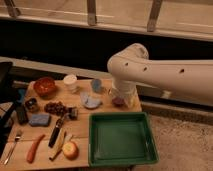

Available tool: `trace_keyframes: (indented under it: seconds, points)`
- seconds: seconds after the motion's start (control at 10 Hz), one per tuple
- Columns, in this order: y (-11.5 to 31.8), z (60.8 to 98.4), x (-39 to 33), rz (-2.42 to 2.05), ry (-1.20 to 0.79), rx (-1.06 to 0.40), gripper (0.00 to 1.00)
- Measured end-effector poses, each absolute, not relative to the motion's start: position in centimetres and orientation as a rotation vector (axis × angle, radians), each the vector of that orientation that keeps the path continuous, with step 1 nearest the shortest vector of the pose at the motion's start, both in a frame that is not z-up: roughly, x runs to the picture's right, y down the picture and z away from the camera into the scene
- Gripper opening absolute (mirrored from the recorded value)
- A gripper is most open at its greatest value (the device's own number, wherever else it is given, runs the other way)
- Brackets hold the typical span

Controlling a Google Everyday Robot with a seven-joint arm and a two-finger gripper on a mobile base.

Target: Wipe purple bowl with towel

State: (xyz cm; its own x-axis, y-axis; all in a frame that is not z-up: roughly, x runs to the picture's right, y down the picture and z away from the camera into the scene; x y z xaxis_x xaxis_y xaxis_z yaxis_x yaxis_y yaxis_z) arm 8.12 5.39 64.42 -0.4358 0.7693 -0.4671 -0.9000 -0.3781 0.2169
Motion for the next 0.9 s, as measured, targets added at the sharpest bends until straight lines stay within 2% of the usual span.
trace_keyframes:
  seconds: [0.5,0.9]
  points:
    - [5.5,63.6,7.7,1.877,0.463,-0.38,0.65]
    - [2.9,64.2,4.5,1.692,0.329,-0.399,0.65]
